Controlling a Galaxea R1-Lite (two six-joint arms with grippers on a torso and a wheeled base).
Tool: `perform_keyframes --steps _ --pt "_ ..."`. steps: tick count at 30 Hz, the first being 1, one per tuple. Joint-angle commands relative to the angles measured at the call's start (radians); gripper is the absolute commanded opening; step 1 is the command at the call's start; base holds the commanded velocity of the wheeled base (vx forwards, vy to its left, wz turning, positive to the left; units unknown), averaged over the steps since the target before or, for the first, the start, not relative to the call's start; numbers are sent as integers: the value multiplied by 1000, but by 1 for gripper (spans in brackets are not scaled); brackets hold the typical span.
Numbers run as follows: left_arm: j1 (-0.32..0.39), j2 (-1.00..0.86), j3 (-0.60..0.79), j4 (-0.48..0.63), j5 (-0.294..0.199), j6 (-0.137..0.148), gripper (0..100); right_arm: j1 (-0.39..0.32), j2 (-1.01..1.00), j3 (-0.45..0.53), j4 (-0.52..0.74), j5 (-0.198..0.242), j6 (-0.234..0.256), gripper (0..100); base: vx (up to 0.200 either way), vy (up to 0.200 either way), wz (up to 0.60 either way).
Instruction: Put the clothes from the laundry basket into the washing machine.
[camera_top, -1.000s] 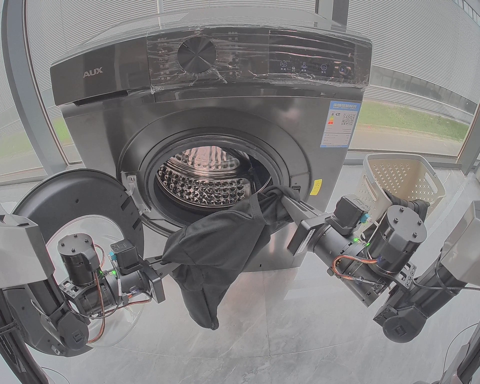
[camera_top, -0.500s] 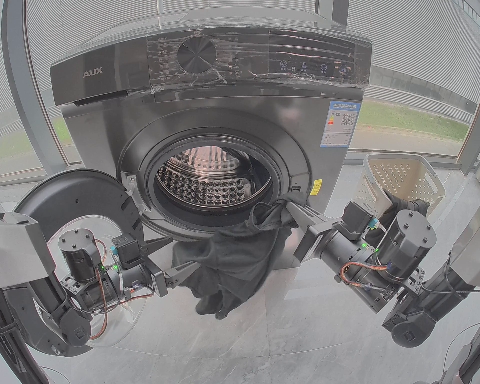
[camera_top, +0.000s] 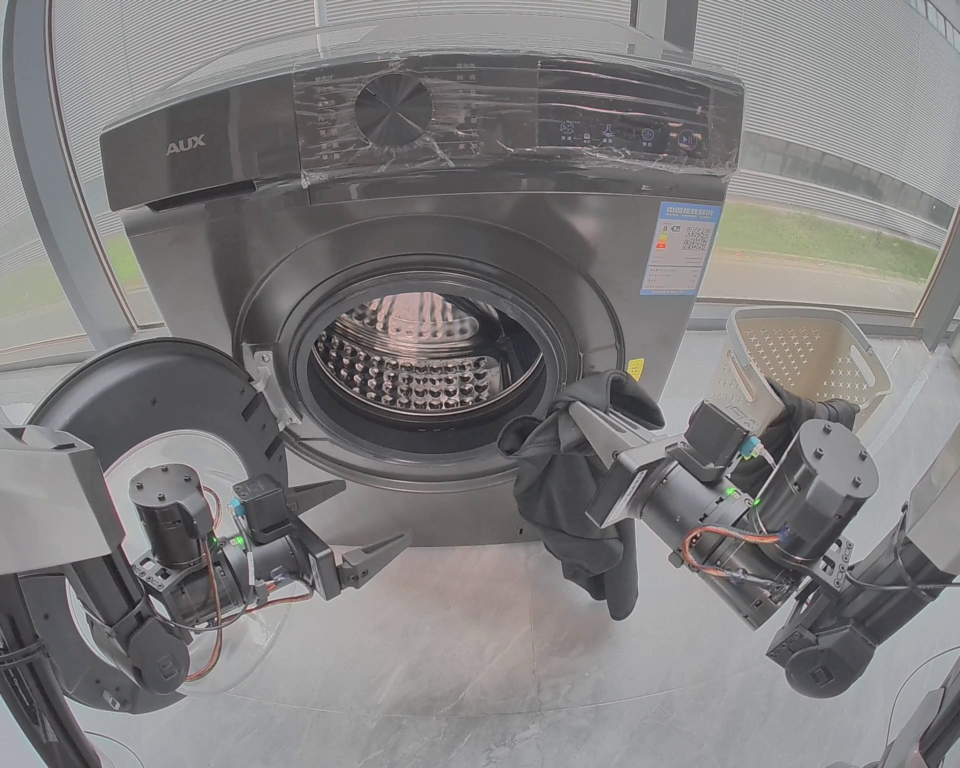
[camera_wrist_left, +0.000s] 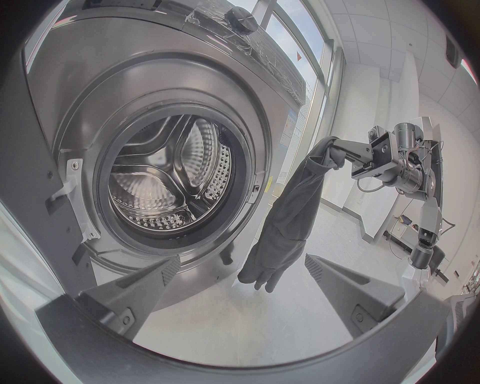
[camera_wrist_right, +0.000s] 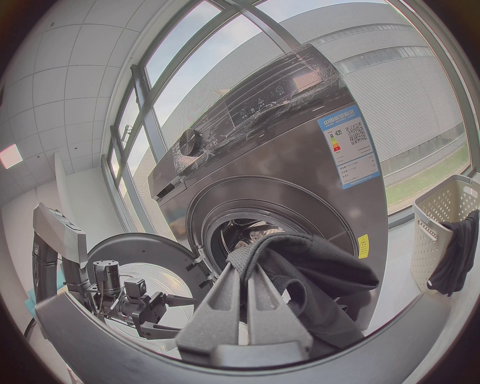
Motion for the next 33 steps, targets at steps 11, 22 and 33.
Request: perform_keyframes --steps 11,22,33 --pt "-32 90 27 -10 -2 14 100 2 0 -18 -1 -18 -5 0 0 0 0" --pt "-64 111 5 -9 0 12 100 27 18 -136 96 -18 -11 0 0 0 0" --pt "-78 173 -73 -7 4 11 100 55 46 -225 153 -43 -11 0 0 0 0"
